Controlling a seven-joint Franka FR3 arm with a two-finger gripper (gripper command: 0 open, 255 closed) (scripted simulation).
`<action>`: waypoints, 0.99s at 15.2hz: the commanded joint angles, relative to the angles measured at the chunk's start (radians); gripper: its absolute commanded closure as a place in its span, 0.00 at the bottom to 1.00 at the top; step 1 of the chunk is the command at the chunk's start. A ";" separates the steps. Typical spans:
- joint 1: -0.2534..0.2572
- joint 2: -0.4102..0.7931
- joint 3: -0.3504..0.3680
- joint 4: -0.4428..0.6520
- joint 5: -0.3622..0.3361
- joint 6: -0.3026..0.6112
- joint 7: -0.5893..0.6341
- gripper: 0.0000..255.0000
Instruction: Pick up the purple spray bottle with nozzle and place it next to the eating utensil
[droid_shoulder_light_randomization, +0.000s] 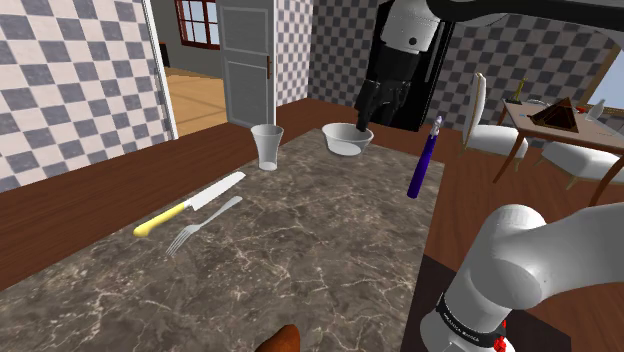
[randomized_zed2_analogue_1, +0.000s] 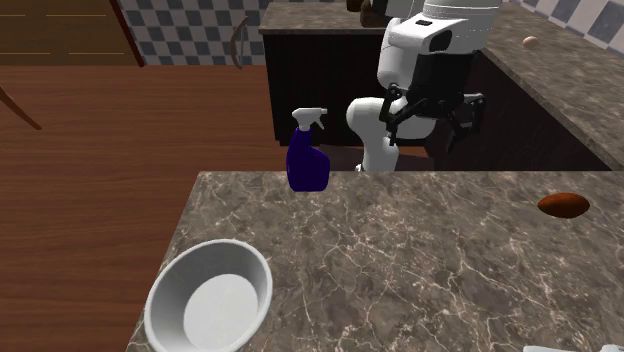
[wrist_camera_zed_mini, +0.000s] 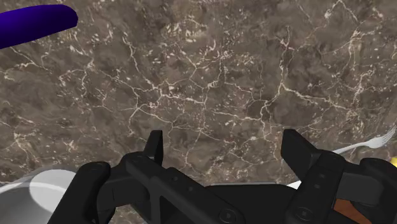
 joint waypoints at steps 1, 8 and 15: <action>0.000 0.000 0.000 0.000 0.000 0.000 0.000 0.00; -0.168 -0.152 0.024 -0.218 -0.108 0.107 0.212 0.00; -0.345 -0.331 0.049 -0.423 -0.208 0.164 0.422 0.00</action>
